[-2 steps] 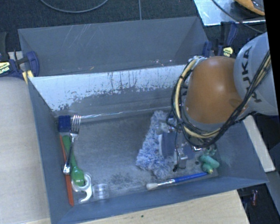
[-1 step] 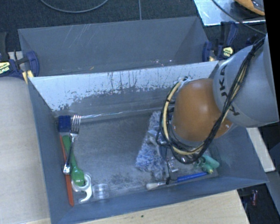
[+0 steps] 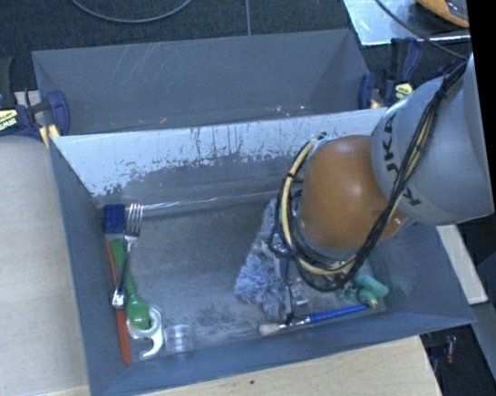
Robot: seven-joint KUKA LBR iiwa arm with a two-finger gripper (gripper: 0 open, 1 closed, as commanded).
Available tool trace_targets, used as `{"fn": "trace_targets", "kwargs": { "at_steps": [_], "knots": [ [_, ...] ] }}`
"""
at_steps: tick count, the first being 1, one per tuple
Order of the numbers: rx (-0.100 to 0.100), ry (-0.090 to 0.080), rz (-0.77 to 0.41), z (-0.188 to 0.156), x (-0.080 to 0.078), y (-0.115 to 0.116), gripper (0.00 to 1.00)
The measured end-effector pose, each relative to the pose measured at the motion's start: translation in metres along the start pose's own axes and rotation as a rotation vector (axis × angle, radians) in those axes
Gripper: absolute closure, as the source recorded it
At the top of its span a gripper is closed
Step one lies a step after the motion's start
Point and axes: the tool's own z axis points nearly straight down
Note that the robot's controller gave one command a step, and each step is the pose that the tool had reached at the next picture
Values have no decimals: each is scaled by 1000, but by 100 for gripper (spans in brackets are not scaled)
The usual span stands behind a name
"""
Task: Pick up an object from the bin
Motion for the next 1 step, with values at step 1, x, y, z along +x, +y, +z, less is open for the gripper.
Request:
{"fn": "trace_targets", "kwargs": {
  "at_steps": [1],
  "knots": [
    [3,-16,-58,12,14,-23,100]
  ]
}}
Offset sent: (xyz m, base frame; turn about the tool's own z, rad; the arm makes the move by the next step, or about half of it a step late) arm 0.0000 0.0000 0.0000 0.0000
